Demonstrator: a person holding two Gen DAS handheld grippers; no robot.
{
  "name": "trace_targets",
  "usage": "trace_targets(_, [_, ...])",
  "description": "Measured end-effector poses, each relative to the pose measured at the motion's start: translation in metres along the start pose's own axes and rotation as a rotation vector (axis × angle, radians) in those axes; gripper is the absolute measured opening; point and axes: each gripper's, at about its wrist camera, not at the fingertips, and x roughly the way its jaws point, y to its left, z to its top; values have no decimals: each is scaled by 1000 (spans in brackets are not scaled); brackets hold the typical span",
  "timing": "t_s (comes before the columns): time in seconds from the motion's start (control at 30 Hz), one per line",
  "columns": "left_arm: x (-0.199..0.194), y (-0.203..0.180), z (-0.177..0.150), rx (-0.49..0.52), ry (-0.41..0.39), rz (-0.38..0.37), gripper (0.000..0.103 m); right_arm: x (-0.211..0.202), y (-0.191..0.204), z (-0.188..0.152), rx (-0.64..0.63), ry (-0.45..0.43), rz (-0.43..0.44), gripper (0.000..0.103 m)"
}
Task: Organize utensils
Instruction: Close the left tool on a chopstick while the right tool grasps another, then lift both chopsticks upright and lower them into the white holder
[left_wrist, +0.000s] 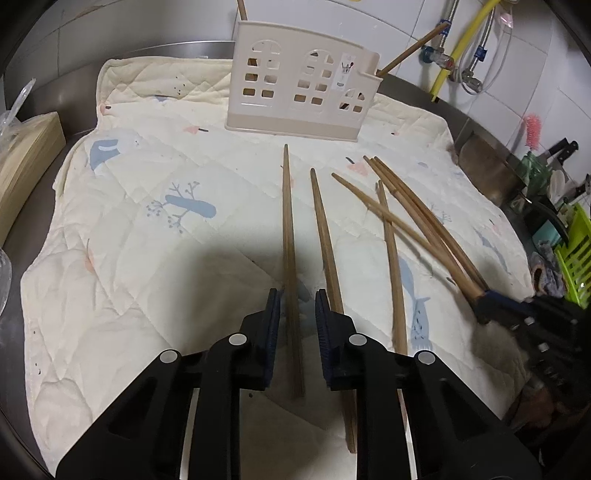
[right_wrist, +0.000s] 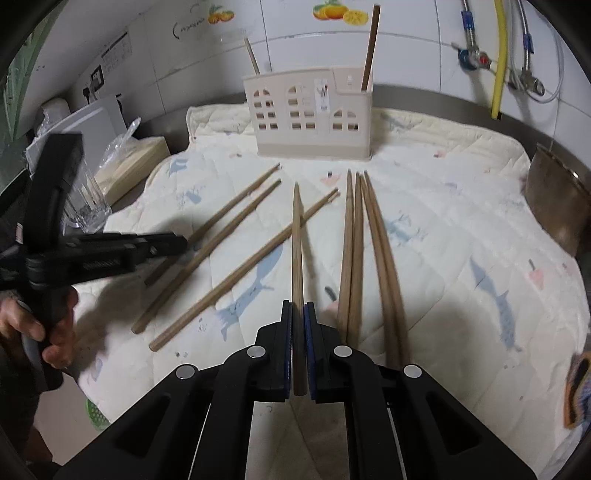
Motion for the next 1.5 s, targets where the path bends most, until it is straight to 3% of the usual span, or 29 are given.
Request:
trace_targets(0.23, [9, -2, 0, 11, 9, 31, 19, -24, 1, 19, -24, -79, 0, 6])
trace_targets(0.37, [9, -5, 1, 29, 13, 62, 6, -39, 2, 34, -40, -130, 8, 6])
trace_targets(0.43, [6, -4, 4, 19, 11, 52, 6, -44, 1, 43, -43, -147, 21, 6])
trace_targets(0.63, [-25, -8, 22, 48, -66, 49, 6, -60, -1, 76, -87, -204, 30, 6])
trace_targets(1.13, [-93, -29, 125, 171, -254, 25, 6, -72, -11, 183, -174, -239, 56, 6])
trace_targets(1.5, [-153, -42, 205, 238, -408, 33, 6, -94, -24, 253, -225, -273, 5, 6])
